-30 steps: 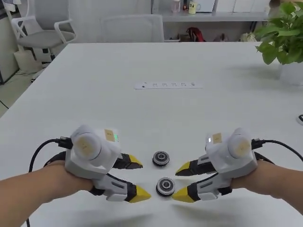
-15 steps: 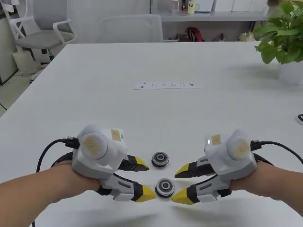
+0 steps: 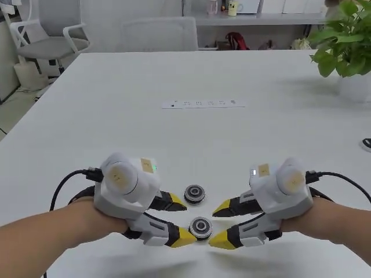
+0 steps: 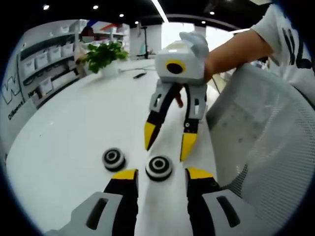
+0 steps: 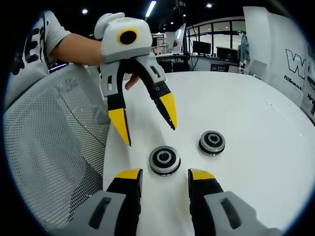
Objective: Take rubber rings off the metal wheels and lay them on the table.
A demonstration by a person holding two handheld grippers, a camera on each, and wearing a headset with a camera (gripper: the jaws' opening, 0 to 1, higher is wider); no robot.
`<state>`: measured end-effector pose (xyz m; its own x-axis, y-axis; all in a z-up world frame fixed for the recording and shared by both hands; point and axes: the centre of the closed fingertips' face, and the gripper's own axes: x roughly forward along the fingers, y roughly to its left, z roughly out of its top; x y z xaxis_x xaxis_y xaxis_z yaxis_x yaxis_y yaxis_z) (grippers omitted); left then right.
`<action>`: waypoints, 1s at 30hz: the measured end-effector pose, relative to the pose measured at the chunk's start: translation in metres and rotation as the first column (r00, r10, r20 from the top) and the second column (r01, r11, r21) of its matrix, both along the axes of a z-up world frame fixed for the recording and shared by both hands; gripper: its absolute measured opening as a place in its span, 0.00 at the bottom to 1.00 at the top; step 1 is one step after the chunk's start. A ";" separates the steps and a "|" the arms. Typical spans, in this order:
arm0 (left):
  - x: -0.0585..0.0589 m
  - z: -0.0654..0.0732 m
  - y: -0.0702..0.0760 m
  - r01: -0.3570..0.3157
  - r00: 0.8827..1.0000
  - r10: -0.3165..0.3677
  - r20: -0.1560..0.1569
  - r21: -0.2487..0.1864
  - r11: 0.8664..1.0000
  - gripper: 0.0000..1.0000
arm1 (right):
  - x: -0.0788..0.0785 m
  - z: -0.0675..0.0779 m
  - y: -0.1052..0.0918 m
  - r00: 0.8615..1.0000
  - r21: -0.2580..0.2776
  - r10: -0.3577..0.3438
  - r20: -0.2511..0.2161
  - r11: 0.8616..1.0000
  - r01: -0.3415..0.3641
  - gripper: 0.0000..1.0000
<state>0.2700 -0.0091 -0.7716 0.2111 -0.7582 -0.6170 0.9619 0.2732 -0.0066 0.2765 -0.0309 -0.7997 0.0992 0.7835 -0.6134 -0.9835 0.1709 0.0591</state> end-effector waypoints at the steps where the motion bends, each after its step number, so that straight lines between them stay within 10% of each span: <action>1: 0.000 0.000 0.000 0.000 1.000 0.000 -0.001 0.001 1.000 0.38 | 0.000 0.000 0.000 1.000 0.000 0.000 0.002 1.000 0.000 0.34; 30: 0.005 -0.011 -0.014 -0.014 1.000 0.014 -0.012 0.010 1.000 0.26 | -0.004 0.000 -0.001 1.000 -0.011 0.008 0.004 1.000 -0.008 0.34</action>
<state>0.2748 -0.0233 -0.7822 0.2141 -0.7489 -0.6271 0.9579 0.2867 -0.0153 0.2724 -0.0323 -0.7998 0.0954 0.7775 -0.6216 -0.9851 0.1635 0.0533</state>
